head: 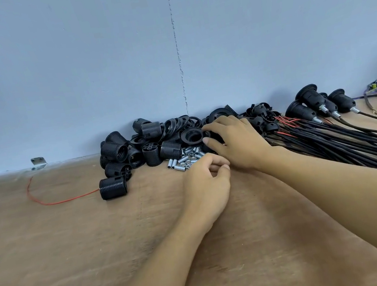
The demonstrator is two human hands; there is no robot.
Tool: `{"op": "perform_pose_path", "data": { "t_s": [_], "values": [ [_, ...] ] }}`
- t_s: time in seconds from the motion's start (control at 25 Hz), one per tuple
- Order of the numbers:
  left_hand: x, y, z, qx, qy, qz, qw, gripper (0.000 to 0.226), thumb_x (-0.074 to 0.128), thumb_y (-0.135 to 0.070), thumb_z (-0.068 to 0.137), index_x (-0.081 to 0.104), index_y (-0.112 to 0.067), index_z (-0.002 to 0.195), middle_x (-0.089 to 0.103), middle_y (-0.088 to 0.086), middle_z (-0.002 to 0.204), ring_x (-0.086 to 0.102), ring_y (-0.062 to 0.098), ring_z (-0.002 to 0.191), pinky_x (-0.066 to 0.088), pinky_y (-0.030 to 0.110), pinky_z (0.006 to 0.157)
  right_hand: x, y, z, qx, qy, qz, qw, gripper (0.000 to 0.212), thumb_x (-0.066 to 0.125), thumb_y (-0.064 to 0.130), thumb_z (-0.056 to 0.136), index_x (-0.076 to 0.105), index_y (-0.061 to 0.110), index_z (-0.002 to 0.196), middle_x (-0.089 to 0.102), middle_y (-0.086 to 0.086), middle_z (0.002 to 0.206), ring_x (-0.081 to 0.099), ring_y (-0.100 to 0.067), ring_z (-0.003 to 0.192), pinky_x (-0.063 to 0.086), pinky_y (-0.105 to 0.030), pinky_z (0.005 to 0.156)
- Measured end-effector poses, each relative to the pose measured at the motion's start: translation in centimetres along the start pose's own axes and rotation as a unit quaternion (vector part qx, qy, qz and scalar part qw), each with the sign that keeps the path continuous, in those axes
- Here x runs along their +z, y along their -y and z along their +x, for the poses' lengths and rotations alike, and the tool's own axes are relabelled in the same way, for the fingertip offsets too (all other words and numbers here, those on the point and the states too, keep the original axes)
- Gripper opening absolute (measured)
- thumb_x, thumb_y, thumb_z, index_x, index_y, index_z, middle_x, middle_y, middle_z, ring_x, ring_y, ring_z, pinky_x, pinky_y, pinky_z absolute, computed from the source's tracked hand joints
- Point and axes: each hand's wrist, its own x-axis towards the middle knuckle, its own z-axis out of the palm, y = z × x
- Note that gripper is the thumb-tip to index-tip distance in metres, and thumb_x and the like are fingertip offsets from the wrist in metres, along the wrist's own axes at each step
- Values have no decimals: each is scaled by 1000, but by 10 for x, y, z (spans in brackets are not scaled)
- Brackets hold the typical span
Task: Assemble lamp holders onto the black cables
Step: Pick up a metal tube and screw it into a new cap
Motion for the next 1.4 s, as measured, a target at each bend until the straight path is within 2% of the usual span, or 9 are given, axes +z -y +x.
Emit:
{"op": "perform_pose_path", "data": {
  "t_s": [0.08,0.12,0.32,0.48,0.68,0.88,1.0,1.24,1.4],
  "values": [
    [-3,1,2,-2,-36,7,999,23,62,-2,89,69,-24,90,69,-10,86,60,-5,75,46,8,68,-3,-3,-9,-6,-11,10,1000,41,52,38,100,56,23,139,58,0,132,49,-24,125,35,-42,104],
    [-6,1,4,-11,-61,7,998,27,59,2,87,67,-23,92,67,-10,87,59,-4,74,44,9,67,-5,-5,-13,-8,-18,14,1000,41,55,35,99,56,23,138,58,0,131,50,-24,124,36,-42,104],
    [-28,6,16,-40,-186,61,980,37,54,11,76,65,-17,96,65,2,101,59,16,91,42,23,75,-10,-11,-33,-23,-35,32,999,28,66,30,91,68,23,118,62,3,112,55,-20,111,38,-37,93],
    [-29,8,18,-2,-134,182,974,39,58,7,83,73,-14,112,54,0,108,55,16,102,29,10,78,-10,-1,-33,-60,9,19,998,28,65,38,93,70,31,120,60,7,106,55,-15,107,37,-35,89],
    [-30,6,17,38,-91,239,966,44,57,2,88,71,-14,126,52,5,113,51,17,105,24,8,79,-3,3,-32,-64,47,-1,997,31,56,40,97,67,37,127,55,9,109,49,-14,111,34,-36,92],
    [-31,8,20,22,-130,219,967,39,60,0,89,70,-12,124,55,5,111,47,11,94,26,9,77,-4,0,-33,-63,29,6,998,23,62,45,92,71,36,111,59,11,105,52,-13,106,30,-31,84],
    [-31,9,20,21,-126,216,968,37,61,0,88,71,-13,121,55,4,110,48,10,93,26,7,78,-6,0,-34,-56,22,7,998,21,63,50,90,69,35,103,62,14,104,52,-11,104,33,-32,86],
    [-30,11,20,19,-111,211,971,28,65,-4,87,73,-18,110,56,1,108,52,10,93,30,11,72,-10,5,-37,-73,25,-19,997,21,57,48,92,67,34,103,69,16,101,51,-11,103,29,-31,86],
    [-31,8,19,32,-108,199,974,29,65,-1,83,73,-20,102,59,-2,103,52,5,84,35,1,70,-20,10,-48,-115,36,-23,993,20,56,45,92,67,35,106,68,18,100,51,-9,103,30,-29,90]
  ]
}}
